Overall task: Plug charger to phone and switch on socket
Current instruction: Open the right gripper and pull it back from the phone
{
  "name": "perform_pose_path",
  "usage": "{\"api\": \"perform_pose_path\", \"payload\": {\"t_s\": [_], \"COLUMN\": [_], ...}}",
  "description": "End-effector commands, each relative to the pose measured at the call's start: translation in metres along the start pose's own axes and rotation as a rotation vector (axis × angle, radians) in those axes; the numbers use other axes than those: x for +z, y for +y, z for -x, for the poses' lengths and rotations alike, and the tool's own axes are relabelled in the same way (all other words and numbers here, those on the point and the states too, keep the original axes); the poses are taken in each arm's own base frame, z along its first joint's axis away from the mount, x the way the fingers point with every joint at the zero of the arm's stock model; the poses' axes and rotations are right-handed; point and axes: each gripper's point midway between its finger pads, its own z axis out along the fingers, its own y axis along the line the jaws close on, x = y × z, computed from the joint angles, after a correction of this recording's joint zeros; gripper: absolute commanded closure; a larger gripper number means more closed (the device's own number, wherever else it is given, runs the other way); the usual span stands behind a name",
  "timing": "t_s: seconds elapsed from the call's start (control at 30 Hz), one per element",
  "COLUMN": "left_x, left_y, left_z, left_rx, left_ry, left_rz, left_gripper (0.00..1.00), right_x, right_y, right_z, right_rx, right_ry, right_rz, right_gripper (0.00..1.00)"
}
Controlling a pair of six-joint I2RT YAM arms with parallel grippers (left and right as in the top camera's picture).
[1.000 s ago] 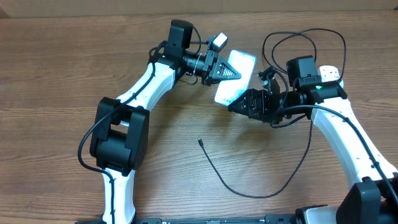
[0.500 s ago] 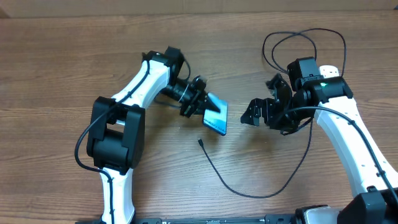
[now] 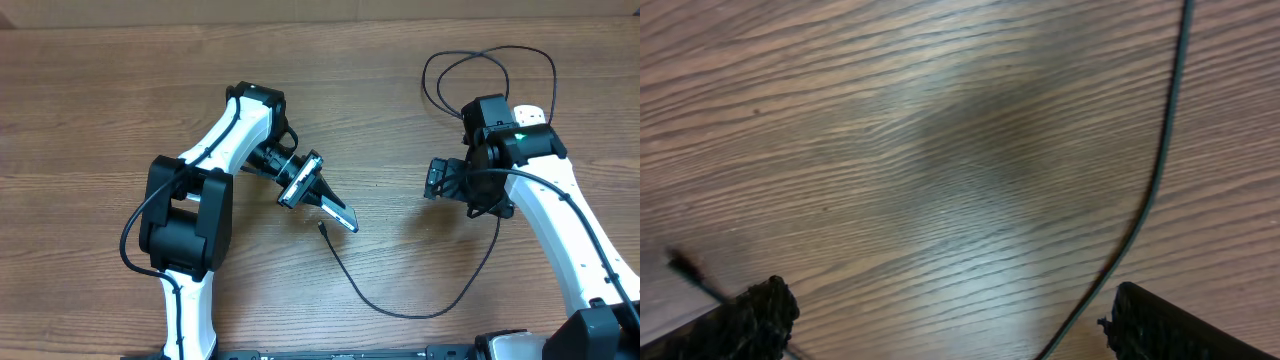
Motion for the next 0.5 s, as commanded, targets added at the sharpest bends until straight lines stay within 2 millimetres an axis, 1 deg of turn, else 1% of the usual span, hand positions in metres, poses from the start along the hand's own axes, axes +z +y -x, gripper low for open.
{"api": "perform_pose_path", "payload": {"t_s": [0.0,0.1,0.2,0.27,0.47], "left_x": [-0.003,-0.0046,-0.0044,-0.0044,-0.0041], "left_y": [-0.0238,-0.0325,-0.032,-0.0326,-0.0331], "left_z": [-0.0238,-0.0285,-0.0278,-0.0271,-0.0264], "left_rx": [0.054,-0.007,-0.098,-0.108,-0.101], "left_ry": [0.045,0.077,0.081,0.081,0.079], "left_rz": [-0.108,-0.158,-0.151,-0.152,-0.153], "left_gripper": [0.96,0.96,0.96,0.96,0.96], "right_x": [-0.0016,-0.0016,-0.0016,-0.0016,-0.0016], "right_y": [-0.0066,-0.0065,-0.0061,-0.0034,-0.0033], "right_z": [0.0001,0.0001,-0.0001,-0.0005,-0.0005], "right_rx": [0.019,0.019,0.02,0.019,0.019], "right_ry": [-0.026,-0.027,-0.025,-0.021,-0.022], "right_rz": [-0.03,-0.03,-0.027,-0.012,-0.012], "right_gripper": [0.0,0.0,0.0,0.0,0.0]}}
